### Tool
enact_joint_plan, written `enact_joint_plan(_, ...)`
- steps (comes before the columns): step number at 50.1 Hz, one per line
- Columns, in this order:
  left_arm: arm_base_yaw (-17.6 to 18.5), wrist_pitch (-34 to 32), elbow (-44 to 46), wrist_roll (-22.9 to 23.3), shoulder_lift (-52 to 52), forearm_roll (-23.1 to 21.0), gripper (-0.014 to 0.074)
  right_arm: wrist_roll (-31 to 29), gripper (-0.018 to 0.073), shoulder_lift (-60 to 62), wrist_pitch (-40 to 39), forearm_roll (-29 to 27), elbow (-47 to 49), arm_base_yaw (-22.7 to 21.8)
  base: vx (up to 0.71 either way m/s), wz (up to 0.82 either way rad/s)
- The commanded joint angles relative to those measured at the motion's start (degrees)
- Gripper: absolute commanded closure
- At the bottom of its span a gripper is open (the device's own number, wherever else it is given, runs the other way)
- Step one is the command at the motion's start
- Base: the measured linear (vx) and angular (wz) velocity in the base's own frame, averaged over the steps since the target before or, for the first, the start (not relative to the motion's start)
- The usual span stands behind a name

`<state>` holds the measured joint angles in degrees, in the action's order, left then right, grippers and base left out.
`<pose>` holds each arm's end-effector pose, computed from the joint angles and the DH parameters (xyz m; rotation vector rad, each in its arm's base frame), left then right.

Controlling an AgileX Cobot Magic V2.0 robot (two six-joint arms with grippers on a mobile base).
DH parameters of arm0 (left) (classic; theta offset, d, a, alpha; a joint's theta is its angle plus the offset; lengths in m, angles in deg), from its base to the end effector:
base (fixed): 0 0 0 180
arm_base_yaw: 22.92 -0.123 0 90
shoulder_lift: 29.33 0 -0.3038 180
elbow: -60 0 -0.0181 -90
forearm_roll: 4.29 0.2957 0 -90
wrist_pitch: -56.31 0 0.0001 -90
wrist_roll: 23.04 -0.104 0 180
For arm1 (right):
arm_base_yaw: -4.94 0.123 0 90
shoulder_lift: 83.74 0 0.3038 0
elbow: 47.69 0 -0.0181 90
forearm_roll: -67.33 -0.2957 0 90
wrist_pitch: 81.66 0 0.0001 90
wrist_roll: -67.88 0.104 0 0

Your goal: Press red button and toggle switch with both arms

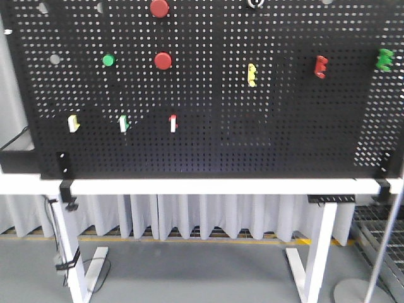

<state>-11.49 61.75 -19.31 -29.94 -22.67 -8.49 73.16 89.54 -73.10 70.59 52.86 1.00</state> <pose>0.0939 -0.0197 0.1944 0.2020 1.5837 -0.1239 0.0955 -0.0075 0.1877 0.0929 1.6506 -0.0320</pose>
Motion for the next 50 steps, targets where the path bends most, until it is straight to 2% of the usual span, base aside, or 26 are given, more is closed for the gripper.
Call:
enact_joint_plan(1,0.0,-4.8,-1.9,0.4,-0.9,0.0,0.0594,-0.2,0.0562,1.0,-4.8,0.8,-0.7,-0.2,0.46,0.01)
enact_joint_plan(32,0.0,-4.8,-1.9,0.4,-0.9,0.0,0.0594,-0.2,0.0562,1.0,-4.8,0.8,-0.7,-0.2,0.43,0.01)
enact_joint_plan(50,0.0,-4.8,-1.9,0.4,-0.9,0.0,0.0594,-0.2,0.0562,1.0,-4.8,0.8,-0.7,-0.2,0.23,0.01)
